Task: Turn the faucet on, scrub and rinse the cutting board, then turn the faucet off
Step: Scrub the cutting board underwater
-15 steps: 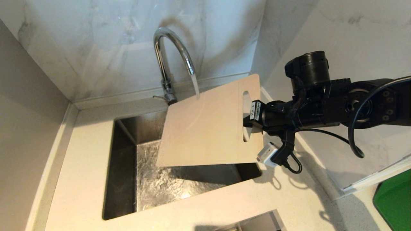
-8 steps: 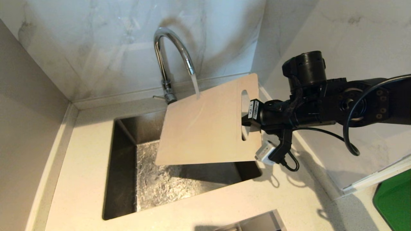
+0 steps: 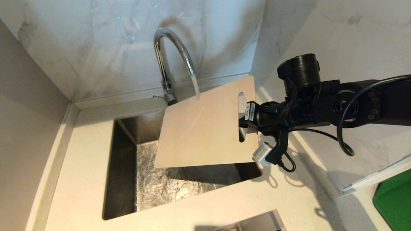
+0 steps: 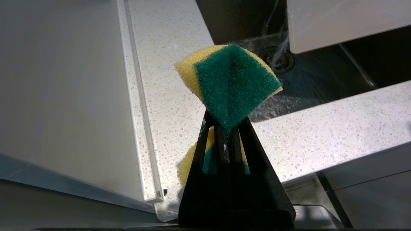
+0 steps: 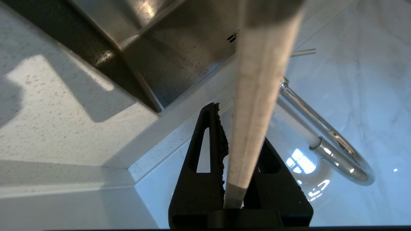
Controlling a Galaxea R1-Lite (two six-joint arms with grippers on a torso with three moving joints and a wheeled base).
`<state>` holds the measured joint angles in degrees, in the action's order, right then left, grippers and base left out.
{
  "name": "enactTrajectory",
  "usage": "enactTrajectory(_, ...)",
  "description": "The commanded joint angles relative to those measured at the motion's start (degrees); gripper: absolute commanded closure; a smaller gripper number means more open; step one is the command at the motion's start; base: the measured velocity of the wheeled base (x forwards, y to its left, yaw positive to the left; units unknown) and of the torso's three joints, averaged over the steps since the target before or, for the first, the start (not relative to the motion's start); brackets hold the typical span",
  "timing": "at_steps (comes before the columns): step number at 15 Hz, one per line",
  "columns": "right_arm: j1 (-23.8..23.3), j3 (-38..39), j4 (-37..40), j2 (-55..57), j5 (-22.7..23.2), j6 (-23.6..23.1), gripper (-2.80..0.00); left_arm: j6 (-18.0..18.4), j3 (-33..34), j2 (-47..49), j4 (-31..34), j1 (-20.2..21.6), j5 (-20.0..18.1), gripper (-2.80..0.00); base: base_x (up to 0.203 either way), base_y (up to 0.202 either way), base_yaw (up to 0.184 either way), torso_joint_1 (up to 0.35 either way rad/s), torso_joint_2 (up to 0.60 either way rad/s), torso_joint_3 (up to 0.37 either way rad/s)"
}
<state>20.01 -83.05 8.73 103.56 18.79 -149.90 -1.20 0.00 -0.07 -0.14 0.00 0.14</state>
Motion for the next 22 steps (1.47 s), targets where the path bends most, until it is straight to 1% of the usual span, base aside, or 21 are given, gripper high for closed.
enactTrajectory(1, 0.38, -0.19, -0.02, 0.5, 0.11, -0.91, 0.0, -0.03, 0.09, -0.01, -0.04, 0.0, 0.04, 0.0, 0.0, 0.0, 0.0, 0.0, 0.0, 0.0)
enactTrajectory(3, 0.68, -0.64, -0.69, 1.04, 0.11, -0.75, 0.0, -0.03, 0.16, -0.01, -0.04, 0.0, 0.04, 0.0, 0.0, 0.0, 0.0, 0.0, 0.0, 0.0)
enactTrajectory(6, 1.0, -3.43, -1.26, 3.05, 0.99, -0.75, 0.0, -0.03, 0.17, -0.01, -0.04, 0.0, 0.04, 0.0, 0.0, 0.0, 0.0, 0.0, 0.0, 0.0)
enactTrajectory(11, 3.35, -3.86, -1.27, 4.62, 1.07, -0.46, 0.0, -0.03, 0.09, -0.01, -0.04, 0.0, 0.04, 0.0, 0.0, 0.0, 0.0, 0.0, 0.0, 0.0)
enactTrajectory(16, 3.55, -4.96, -1.35, 5.97, 1.17, -0.49, 0.0, -0.03, 0.17, -0.01, -0.04, 0.0, 0.04, 0.0, 0.0, 0.0, 0.0, 0.0, 0.0, 0.0)
enactTrajectory(22, 3.99, -8.22, -1.35, 8.68, 1.25, -0.57, 0.0, -0.03, 0.09, -0.01, -0.04, 0.0, 0.04, 0.0, 0.0, 0.0, 0.0, 0.0, 0.0, 0.0)
